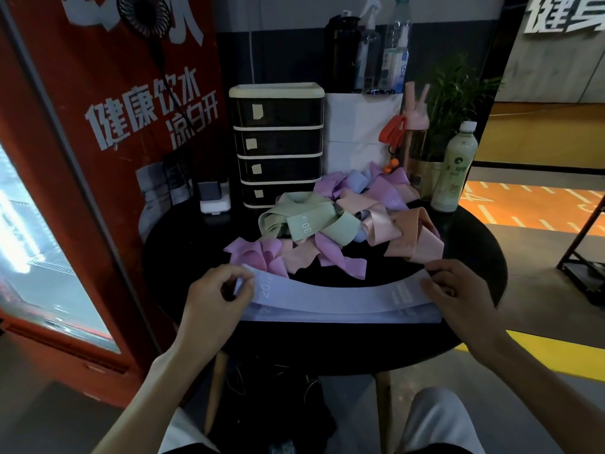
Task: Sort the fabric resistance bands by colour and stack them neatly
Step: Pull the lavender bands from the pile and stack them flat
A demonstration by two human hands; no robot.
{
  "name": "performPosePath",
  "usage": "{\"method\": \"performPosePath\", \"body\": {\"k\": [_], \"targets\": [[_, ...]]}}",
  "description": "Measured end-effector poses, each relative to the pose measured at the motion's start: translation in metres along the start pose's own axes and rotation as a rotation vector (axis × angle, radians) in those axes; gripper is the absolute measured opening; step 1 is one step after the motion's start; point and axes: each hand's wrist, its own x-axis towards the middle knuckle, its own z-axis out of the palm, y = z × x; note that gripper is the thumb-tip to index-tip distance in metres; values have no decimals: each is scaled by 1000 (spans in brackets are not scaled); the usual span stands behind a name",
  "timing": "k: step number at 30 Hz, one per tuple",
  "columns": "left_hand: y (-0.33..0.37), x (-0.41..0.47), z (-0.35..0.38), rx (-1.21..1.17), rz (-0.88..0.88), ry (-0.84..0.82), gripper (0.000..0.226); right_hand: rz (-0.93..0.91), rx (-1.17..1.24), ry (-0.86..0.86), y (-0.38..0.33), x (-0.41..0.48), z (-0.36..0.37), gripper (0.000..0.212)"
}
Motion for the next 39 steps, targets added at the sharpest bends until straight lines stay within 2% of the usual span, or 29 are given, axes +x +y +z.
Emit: {"method": "performPosePath", "body": {"k": [9, 18, 25, 28, 31, 34, 37, 39], "targets": [[-3, -6, 6, 76, 71, 27, 22, -54, 2, 17, 13, 1, 0, 16], [-5, -9, 5, 69, 62, 12, 24, -74, -2, 5, 13, -4, -1, 21], [-8, -9, 4, 145, 119, 10, 17, -73, -132, -39, 16, -4, -2, 17], [-8, -10, 3, 132, 116, 19, 5, -111, -241, -70, 20, -2, -3, 20], [0, -8, 5, 191, 201, 12, 21, -151, -259, -74, 22, -1, -2, 24], [19, 2, 17, 274, 358, -160, 32, -227, -324, -139, 25, 0, 0, 26], [38, 9, 33, 301, 392, -447, 47, -274, -400, -240, 22, 2, -1, 38], [41, 9, 43, 328, 427, -520, 49, -271, -403, -289, 22, 2, -8, 46]]}}
